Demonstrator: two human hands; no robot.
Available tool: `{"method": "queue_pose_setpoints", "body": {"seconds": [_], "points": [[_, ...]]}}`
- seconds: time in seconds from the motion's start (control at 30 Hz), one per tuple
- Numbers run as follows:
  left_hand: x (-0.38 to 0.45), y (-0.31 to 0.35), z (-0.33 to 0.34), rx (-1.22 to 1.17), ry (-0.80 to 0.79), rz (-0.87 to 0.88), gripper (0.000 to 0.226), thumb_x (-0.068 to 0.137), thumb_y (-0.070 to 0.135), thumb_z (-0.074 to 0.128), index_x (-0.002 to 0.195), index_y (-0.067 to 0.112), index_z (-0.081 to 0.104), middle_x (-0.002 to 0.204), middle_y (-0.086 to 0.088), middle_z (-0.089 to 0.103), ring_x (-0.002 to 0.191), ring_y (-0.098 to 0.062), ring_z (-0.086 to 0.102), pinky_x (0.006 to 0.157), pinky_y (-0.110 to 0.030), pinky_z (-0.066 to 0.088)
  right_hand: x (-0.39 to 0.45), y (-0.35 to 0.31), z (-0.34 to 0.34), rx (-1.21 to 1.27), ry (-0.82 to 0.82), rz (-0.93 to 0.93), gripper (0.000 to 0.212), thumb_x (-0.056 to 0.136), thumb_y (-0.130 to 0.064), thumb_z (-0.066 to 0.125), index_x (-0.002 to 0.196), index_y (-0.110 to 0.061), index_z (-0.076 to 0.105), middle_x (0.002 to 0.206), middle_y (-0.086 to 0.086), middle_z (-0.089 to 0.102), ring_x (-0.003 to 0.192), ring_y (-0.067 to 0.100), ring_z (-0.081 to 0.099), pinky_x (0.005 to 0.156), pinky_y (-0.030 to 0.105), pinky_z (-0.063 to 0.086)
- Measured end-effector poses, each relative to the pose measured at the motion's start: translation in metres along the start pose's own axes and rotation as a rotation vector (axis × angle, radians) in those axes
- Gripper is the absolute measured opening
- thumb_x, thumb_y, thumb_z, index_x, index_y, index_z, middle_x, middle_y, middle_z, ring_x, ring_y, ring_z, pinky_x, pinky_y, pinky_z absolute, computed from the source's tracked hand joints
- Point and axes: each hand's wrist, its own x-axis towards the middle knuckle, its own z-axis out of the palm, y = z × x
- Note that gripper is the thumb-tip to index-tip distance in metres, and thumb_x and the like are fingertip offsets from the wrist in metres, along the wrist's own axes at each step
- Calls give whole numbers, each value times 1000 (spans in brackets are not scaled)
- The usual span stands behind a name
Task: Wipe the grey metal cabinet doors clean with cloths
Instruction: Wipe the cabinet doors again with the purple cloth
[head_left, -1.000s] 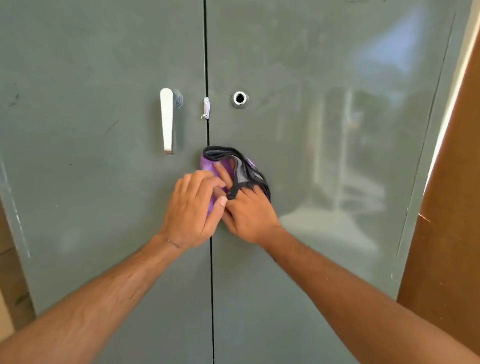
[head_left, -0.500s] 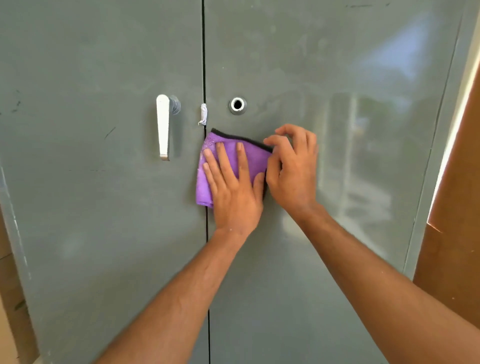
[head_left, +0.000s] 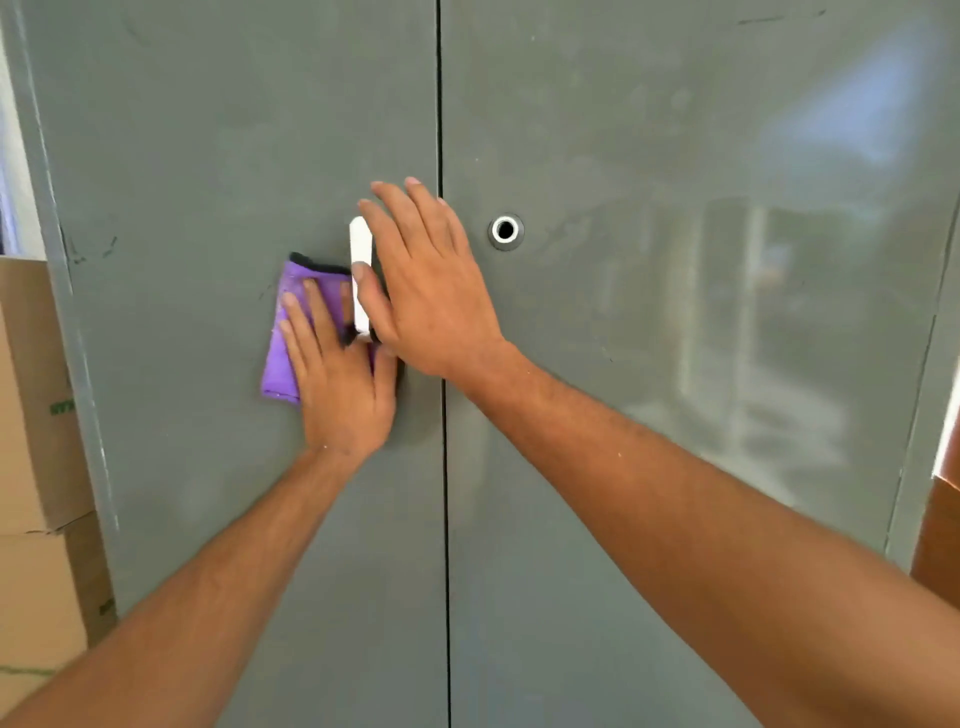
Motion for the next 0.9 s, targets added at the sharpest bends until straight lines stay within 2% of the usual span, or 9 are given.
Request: {"method": "queue_pose_setpoints", "body": {"seconds": [0.07, 0.13, 0.2, 0.37, 0.43, 0.5, 0.57, 0.77, 0.9], "points": [[-41, -22, 4, 64, -123, 449, 61, 108, 48, 34, 153, 10, 45, 170, -25, 9, 158, -45, 0, 129, -56, 2, 13, 0, 18, -61, -72, 0, 56, 100, -34, 41, 142, 0, 58, 150, 19, 53, 145, 41, 42, 121, 55, 28], [-61, -69, -1, 112, -147, 631, 66, 107, 56, 31, 160, 16, 34, 169, -21, 18, 159, -42, 3, 129, -56, 5, 8, 5, 30, -99, -115, -19, 58, 102, -35, 38, 148, -2, 52, 151, 16, 53, 147, 39, 41, 124, 55, 23], [-49, -112, -9, 124, -103, 494, 68, 107, 56, 30, 160, 13, 34, 169, -22, 20, 159, -41, 3, 129, -54, 2, 0, 8, 35, -128, -118, -23, 60, 103, -36, 38, 154, -5, 45, 152, 13, 52, 147, 37, 40, 124, 56, 21], [53, -137, -27, -62, 142, -300, 68, 109, 50, 23, 166, 13, 16, 172, -21, 8, 159, -44, 4, 129, -51, 0, 9, -19, 46, -237, -152, 76, 63, 101, -30, 30, 159, -4, 32, 168, 13, 27, 157, 35, 20, 122, 66, 14], [41, -128, -23, -64, 152, -247, 67, 110, 47, 25, 166, 11, 16, 171, -23, 7, 158, -45, 4, 129, -53, 2, 14, -31, 53, -258, -168, 110, 63, 101, -27, 32, 160, -3, 29, 171, 13, 19, 158, 39, 13, 120, 69, 13], [-22, -140, -12, 25, 4, 46, 68, 109, 45, 29, 164, 7, 19, 171, -25, 7, 159, -45, 2, 129, -54, 2, 15, -35, 58, -283, -158, 131, 65, 100, -22, 38, 160, 0, 26, 171, 15, 16, 158, 44, 9, 120, 69, 13], [-78, -176, -13, 79, -111, 137, 72, 108, 51, 26, 163, 3, 24, 172, -21, 6, 160, -40, -3, 129, -54, 2, 13, -33, 60, -322, -135, 111, 68, 96, -16, 41, 159, 3, 24, 171, 17, 17, 157, 46, 8, 121, 68, 14], [30, -244, -37, 16, 54, -363, 71, 109, 48, 19, 165, 5, 12, 171, -26, 3, 158, -47, 2, 129, -57, 3, 14, -33, 61, -324, -120, 104, 68, 98, -20, 44, 158, 5, 26, 169, 20, 18, 156, 48, 8, 123, 67, 13], [32, -227, -31, 24, 54, -210, 64, 111, 39, 23, 165, 5, 12, 170, -26, 6, 158, -45, 3, 130, -50, 0, 14, -36, 63, -314, -104, 124, 69, 96, -20, 47, 157, 6, 28, 169, 21, 21, 156, 49, 8, 123, 66, 13]]}}
